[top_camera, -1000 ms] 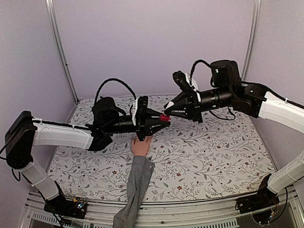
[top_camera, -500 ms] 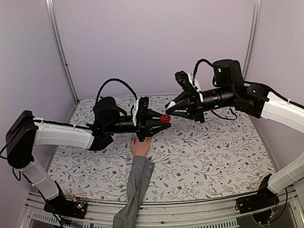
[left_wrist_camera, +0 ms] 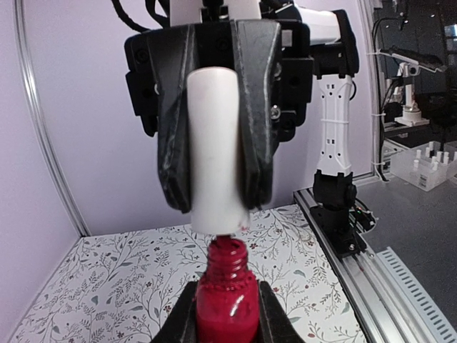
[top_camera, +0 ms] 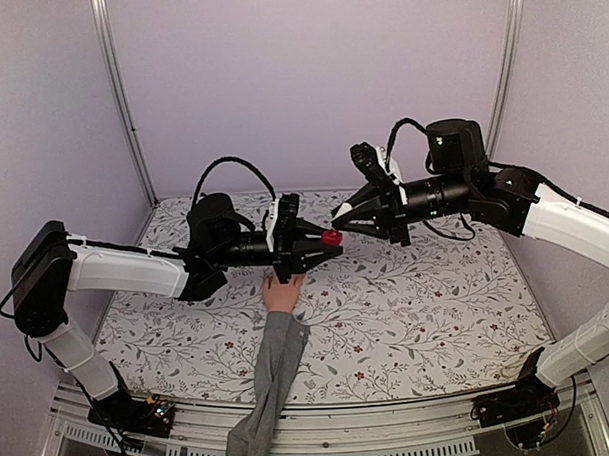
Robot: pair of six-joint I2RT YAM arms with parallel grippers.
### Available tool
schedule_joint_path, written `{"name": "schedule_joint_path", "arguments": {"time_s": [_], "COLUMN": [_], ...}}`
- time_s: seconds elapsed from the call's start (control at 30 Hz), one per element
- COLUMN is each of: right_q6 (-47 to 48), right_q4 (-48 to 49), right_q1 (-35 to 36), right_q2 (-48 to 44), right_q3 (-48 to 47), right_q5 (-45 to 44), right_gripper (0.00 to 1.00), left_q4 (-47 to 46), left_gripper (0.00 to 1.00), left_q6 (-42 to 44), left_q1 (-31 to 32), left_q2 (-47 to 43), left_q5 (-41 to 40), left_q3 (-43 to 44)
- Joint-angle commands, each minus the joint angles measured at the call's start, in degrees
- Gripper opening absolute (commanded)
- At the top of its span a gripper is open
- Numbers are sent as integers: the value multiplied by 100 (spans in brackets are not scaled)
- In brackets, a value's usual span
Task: Paint the nails
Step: Unscrew the nail polish bottle.
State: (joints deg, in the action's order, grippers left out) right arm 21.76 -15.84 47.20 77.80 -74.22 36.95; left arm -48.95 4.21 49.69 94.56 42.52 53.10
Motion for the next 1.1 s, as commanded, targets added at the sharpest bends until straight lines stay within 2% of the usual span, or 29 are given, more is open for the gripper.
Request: {"name": "schedule_joint_path", "arguments": {"time_s": [0.0,0.37,1.07], "right_q6": [39,13,-23], "right_q4": [248,175,110], "right_q1": [17,19,17], "right_q2": [-126,-142,-189], "right_q3": [-32,-41,-24], "right_q5": [-142,136,69], "right_gripper": [0,0,0], "left_q4": [-10,-89,-144], "left_gripper": [0,0,0], "left_q6": [-58,-129,-175], "left_q1": [23,-29,-22], "left_q2": [97,95,83], "left_q5": [27,-143,-200], "left_q3": [74,42,2]}}
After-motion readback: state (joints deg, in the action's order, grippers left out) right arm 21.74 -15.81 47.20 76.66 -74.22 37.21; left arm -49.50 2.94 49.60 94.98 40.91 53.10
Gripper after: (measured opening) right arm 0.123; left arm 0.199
